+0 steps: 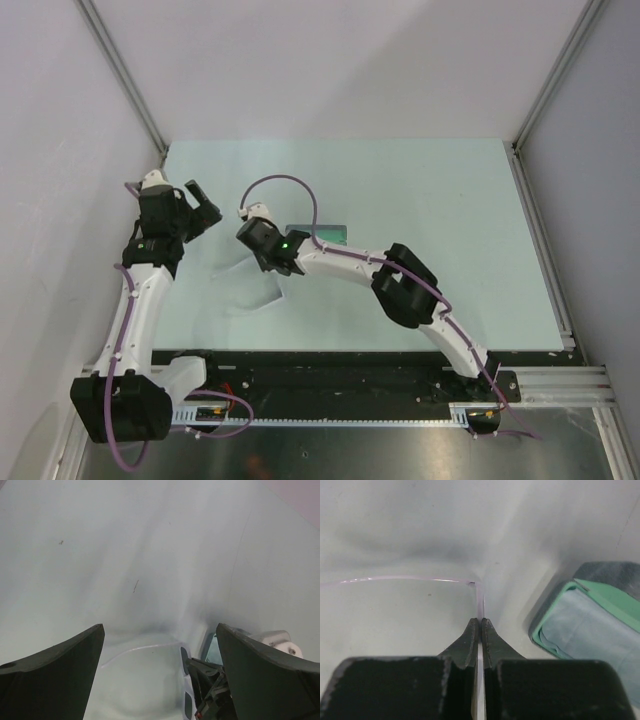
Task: Organize the sunglasses
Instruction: Pick up the sunglasses from the center of the board, then fold the left temple of the sunglasses on the sunglasses.
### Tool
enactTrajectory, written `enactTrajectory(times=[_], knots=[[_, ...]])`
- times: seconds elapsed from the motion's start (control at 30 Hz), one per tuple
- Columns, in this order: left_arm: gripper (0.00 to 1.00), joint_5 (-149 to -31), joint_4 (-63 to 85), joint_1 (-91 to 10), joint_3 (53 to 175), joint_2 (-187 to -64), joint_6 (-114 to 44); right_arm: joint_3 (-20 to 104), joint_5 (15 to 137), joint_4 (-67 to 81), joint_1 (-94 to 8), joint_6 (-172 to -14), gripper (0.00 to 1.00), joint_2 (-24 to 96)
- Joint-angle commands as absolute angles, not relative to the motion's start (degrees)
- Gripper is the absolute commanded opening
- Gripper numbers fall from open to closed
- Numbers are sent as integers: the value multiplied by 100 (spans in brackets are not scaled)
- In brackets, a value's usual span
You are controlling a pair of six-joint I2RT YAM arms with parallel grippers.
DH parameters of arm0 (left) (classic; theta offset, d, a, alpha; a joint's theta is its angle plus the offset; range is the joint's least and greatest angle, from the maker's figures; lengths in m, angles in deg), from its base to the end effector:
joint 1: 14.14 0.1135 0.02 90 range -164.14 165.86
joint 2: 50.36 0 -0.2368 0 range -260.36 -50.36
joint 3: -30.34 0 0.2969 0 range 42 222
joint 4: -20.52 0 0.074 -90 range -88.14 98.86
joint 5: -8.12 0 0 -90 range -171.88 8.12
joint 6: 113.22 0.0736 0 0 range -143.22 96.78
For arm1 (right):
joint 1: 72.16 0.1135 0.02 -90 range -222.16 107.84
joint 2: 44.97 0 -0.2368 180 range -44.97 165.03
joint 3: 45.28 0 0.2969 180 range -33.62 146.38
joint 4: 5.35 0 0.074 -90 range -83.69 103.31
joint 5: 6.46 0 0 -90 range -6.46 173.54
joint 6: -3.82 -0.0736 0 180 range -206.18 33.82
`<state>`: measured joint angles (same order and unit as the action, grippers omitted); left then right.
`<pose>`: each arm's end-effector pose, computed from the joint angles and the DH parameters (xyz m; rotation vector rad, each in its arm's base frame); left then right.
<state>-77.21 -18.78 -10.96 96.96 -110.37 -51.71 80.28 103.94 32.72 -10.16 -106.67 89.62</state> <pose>0.3198 0.0238 0.2732 -0.6309 2.0492 -0.1713 0.2934 0.4972 0.1308 -0.6745 2.2467 0.2896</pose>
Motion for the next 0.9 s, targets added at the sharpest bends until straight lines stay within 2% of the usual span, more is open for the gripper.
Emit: enactTrajectory(times=[0.0, 0.37, 0.57, 0.7, 0.83, 0.87], knots=[[100, -8002, -1874, -1001, 10053, -10898, -5275, 7721, 10481, 3162, -1081, -10815, 0, 7994], [100, -9170, -1971, -940, 11265, -10617, -4800, 6456, 10622, 2661, -1537, -11035, 0, 5895], [100, -9979, -1953, -913, 11591, -10520, -4879, 6165, 10271, 2556, -2249, -11193, 0, 4874], [100, -11067, -1673, -913, 11478, -10477, -4739, 6025, 9473, 2450, -2873, -11500, 0, 4084], [100, -13174, -452, -1035, 11021, -10380, -5053, 5954, 8742, 2371, -3462, -11755, 0, 3635], [100, -13319, -276, -1114, 10855, -10354, -5116, 5954, 8610, 2345, -3637, -11808, 0, 3538]])
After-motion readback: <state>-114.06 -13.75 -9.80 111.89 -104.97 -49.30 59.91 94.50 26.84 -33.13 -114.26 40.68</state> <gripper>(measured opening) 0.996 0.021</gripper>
